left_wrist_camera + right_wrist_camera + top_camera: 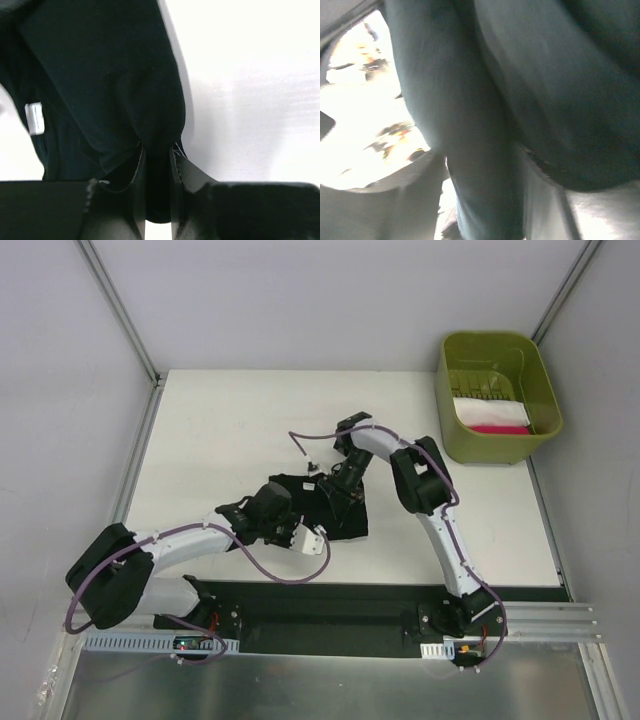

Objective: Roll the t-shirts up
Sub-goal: Roll the T-shirt to the center of the board.

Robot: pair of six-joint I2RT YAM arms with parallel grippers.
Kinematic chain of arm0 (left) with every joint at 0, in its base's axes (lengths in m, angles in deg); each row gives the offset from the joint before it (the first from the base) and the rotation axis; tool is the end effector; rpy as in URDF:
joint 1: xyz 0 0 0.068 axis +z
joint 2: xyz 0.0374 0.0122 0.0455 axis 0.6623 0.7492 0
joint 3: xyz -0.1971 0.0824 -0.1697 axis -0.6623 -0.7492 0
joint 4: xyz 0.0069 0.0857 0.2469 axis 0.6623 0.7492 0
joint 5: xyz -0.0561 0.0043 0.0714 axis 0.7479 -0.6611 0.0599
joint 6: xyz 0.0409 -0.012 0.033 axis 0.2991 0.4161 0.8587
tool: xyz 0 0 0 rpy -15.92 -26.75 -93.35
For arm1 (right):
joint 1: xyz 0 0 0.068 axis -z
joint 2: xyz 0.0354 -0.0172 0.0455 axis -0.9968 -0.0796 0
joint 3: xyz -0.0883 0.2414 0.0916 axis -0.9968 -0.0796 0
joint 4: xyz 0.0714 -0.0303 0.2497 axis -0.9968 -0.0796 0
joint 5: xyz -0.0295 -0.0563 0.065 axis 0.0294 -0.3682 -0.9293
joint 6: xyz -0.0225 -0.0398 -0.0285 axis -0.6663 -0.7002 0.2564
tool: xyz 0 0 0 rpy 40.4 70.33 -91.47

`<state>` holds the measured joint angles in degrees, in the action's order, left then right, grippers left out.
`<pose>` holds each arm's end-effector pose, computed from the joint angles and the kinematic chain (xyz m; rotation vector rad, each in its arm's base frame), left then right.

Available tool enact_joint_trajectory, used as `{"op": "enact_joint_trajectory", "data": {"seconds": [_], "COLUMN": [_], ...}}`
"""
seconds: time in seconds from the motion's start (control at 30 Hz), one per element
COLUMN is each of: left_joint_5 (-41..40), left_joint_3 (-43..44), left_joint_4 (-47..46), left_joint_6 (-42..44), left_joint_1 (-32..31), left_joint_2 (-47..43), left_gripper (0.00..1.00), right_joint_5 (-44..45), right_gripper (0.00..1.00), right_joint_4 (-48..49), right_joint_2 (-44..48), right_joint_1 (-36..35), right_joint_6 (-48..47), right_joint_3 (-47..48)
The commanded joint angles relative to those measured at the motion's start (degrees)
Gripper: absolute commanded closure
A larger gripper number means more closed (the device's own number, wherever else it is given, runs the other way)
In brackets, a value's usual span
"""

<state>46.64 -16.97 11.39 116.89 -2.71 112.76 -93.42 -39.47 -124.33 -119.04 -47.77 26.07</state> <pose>0.1633 -0.1725 0.1676 1.9707 1.3153 -0.1851 0.3472 0.2621 0.1069 1.5307 -2.0796 -1.2027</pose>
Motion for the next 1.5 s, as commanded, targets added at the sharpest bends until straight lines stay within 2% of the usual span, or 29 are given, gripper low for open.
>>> {"op": "enact_joint_trajectory", "data": {"seconds": [0.0,0.07,0.13,0.17,0.2,0.23,0.27,0.3,0.33,0.4,0.43,0.5,0.63,0.73,1.13,1.37,1.47], "left_joint_5": [9.5,15.1,19.6,21.1,24.4,26.0,27.8,29.9,31.1,33.6,34.2,35.5,38.6,38.4,38.6,40.3,41.8], "left_joint_3": [3.6,7.0,11.4,12.8,14.3,16.8,18.1,19.3,21.4,23.2,24.9,26.1,30.0,30.5,31.2,31.8,31.6], "left_joint_4": [13.1,16.8,21.2,21.9,22.9,23.6,25.5,26.2,26.7,28.8,29.9,32.4,36.5,36.8,37.8,38.7,39.4], "left_joint_6": [-4.7,-6.6,-7.9,-9.3,-10.0,-11.1,-11.3,-12.0,-12.7,-13.5,-13.2,-12.5,-11.5,-11.4,-10.6,-10.4,-10.4], "left_joint_1": [2.8,4.3,7.1,8.0,9.1,10.7,11.5,12.1,12.5,13.8,14.1,14.9,15.5,15.5,16.1,18.2,19.4], "left_joint_2": [3.9,5.0,7.9,8.9,10.9,11.9,12.8,14.9,15.7,18.0,18.6,20.2,23.3,24.0,24.7,25.2,25.4], "left_gripper": [0.91,0.92,0.92,0.92,0.92,0.91,0.91,0.91,0.91,0.91,0.91,0.91,0.91,0.91,0.91,0.91,0.91], "right_joint_5": [10.6,8.0,6.1,5.7,6.2,7.2,9.6,11.3,12.9,17.5,18.9,21.6,22.6,22.9,17.3,20.7,21.3], "right_gripper": [0.39,0.39,0.38,0.37,0.37,0.36,0.31,0.3,0.22,0.21,0.04,0.04,0.04,0.04,0.04,0.01,0.13], "right_joint_4": [-1.3,2.8,9.3,19.3,24.8,30.2,40.5,45.5,49.8,60.7,68.7,73.8,76.3,77.7,74.2,75.0,74.3], "right_joint_2": [12.3,19.8,25.7,34.0,38.2,43.3,47.9,57.2,61.3,72.3,75.0,80.2,79.9,77.4,65.7,57.5,55.5], "right_joint_1": [9.5,14.8,19.3,20.4,21.2,21.3,20.8,19.8,16.6,12.5,8.6,5.2,-3.1,-6.0,-9.4,-11.5,-11.6], "right_joint_6": [-7.9,-7.8,-5.0,-3.0,-1.7,-1.9,-3.0,-4.0,-8.4,-12.2,-12.6,-13.8,-18.2,-21.6,-30.8,-32.4,-32.5], "right_joint_3": [3.7,5.9,1.6,-1.8,-12.8,-18.6,-25.5,-31.6,-43.5,-53.2,-61.9,-67.6,-71.7,-72.4,-68.3,-65.7,-65.1]}}
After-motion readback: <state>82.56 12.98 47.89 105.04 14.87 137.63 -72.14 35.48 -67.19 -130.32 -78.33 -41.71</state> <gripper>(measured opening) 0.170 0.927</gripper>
